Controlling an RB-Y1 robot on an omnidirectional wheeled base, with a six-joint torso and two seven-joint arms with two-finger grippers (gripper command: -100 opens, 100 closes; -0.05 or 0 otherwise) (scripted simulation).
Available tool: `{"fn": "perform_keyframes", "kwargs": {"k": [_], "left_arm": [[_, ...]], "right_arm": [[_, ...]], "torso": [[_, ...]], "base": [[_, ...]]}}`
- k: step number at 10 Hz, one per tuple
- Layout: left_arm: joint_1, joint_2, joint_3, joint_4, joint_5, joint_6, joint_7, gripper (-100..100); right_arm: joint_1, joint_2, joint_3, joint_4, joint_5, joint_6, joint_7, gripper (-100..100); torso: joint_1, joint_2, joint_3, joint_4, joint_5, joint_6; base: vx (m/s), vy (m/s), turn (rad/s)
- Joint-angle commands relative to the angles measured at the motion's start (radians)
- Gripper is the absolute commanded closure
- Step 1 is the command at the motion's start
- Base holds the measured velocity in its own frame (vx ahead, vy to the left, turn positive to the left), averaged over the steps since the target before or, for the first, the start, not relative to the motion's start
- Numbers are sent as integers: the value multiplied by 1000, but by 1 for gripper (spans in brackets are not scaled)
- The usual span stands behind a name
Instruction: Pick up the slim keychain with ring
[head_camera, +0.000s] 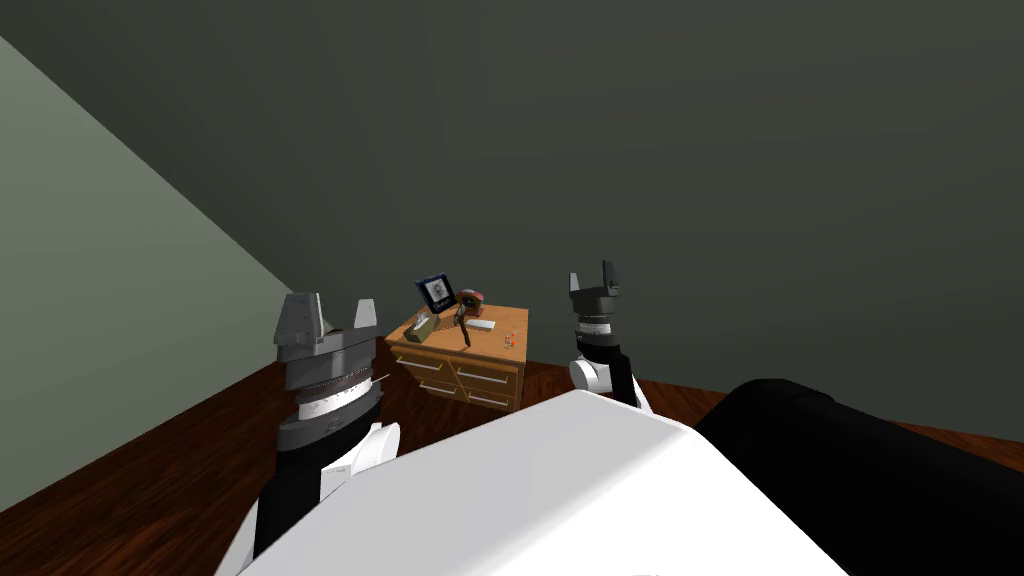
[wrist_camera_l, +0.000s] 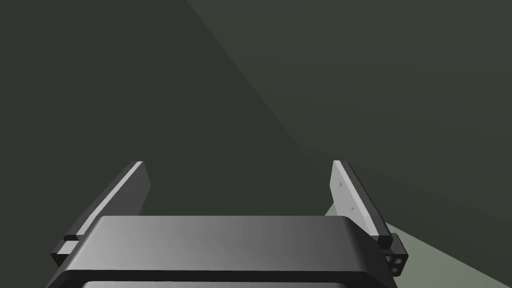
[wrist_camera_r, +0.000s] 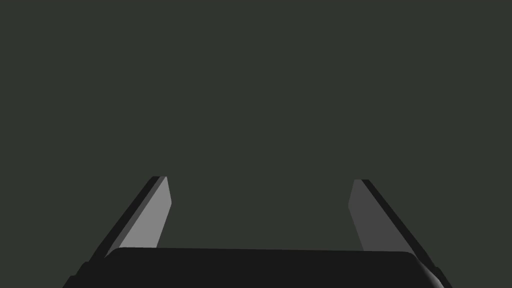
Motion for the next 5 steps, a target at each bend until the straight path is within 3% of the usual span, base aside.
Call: {"fn": "perform_keyframes", "kwargs": {"k": [1,5], "left_arm": [[0,0,0,0,0,0,0,0],[0,0,0,0,0,0,0,0]], "right_arm": [[13,-32,3,4,-5,7,4,-100],[87,-118,23,27,-29,49,27,-100]], "torso": [[0,0,0,0,0,0],[3,3,2,1,1,0]], "base": [[-12,13,2],[-44,37,12]]}}
